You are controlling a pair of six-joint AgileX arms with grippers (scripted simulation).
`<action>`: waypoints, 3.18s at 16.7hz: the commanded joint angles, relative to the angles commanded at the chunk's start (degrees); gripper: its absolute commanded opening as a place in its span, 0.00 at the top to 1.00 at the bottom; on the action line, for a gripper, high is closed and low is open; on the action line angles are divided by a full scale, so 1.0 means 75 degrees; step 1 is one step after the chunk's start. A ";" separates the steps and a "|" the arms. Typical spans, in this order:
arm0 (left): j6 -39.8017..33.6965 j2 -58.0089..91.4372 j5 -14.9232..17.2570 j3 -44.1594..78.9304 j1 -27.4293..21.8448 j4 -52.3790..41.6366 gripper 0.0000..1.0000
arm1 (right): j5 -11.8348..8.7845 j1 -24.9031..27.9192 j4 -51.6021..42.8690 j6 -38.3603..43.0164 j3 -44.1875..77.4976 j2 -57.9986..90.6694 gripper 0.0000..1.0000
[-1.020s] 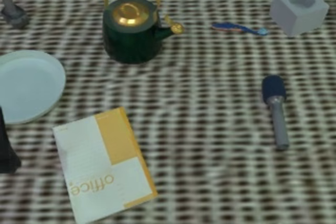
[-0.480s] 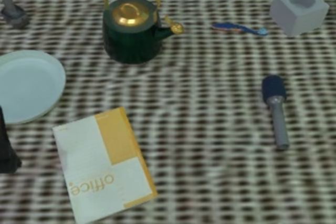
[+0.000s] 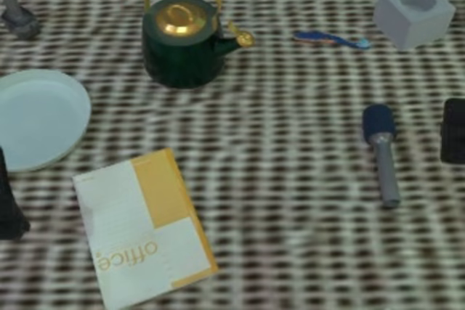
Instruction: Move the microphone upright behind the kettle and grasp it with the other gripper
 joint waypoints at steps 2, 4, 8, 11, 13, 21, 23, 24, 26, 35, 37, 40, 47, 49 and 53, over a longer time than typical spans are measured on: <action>0.0000 0.0000 0.0000 0.0000 0.0000 0.0000 0.00 | 0.0069 0.0324 -0.0655 0.0354 0.1084 0.1520 0.00; 0.0000 0.0000 0.0000 0.0000 0.0000 0.0000 0.00 | 0.0142 0.0620 -0.1284 0.0675 0.2064 0.2891 0.00; 0.0000 0.0000 0.0000 0.0000 0.0000 0.0000 0.00 | 0.0294 0.1088 -0.2407 0.1173 0.3523 0.4963 0.00; 0.0000 0.0000 0.0000 0.0000 0.0000 0.0000 0.00 | 0.0384 0.1283 -0.2965 0.1383 0.4081 0.5818 0.00; 0.0000 0.0000 0.0000 0.0000 0.0000 0.0000 0.00 | 0.0410 0.1323 -0.3100 0.1429 0.4193 0.6008 0.00; 0.0000 0.0000 0.0000 0.0000 0.0000 0.0000 0.00 | 0.0408 0.1253 -0.2532 0.1362 0.3899 0.6300 0.00; 0.0000 0.0000 0.0000 0.0000 0.0000 0.0000 0.00 | 0.0407 0.1205 -0.1851 0.1319 0.3614 0.6647 0.00; 0.0000 0.0000 0.0000 0.0000 0.0000 0.0000 0.00 | 0.0406 0.1178 -0.1473 0.1295 0.3453 0.6836 0.00; 0.0000 0.0000 0.0000 0.0000 0.0000 0.0000 0.00 | 0.0407 0.1127 -0.0800 0.1249 0.3154 0.7183 0.00; 0.0000 0.0000 0.0000 0.0000 0.0000 0.0000 0.00 | 0.0407 0.1086 -0.0343 0.1213 0.2924 0.7470 0.23; 0.0000 0.0000 0.0000 0.0000 0.0000 0.0000 0.00 | 0.0407 0.1086 -0.0343 0.1213 0.2924 0.7470 0.38; 0.0000 0.0000 0.0000 0.0000 0.0000 0.0000 0.00 | 0.0407 0.1086 -0.0343 0.1213 0.2924 0.7470 0.60; 0.0000 0.0000 0.0000 0.0000 0.0000 0.0000 0.00 | 0.0407 0.1086 -0.0343 0.1213 0.2924 0.7470 1.00; 0.0000 0.0000 0.0000 0.0000 0.0000 0.0000 0.00 | 0.0407 0.1086 -0.0343 0.1213 0.2924 0.7470 1.00; 0.0000 0.0000 0.0000 0.0000 0.0000 0.0000 0.00 | 0.0407 0.1086 -0.0343 0.1213 0.2924 0.7470 1.00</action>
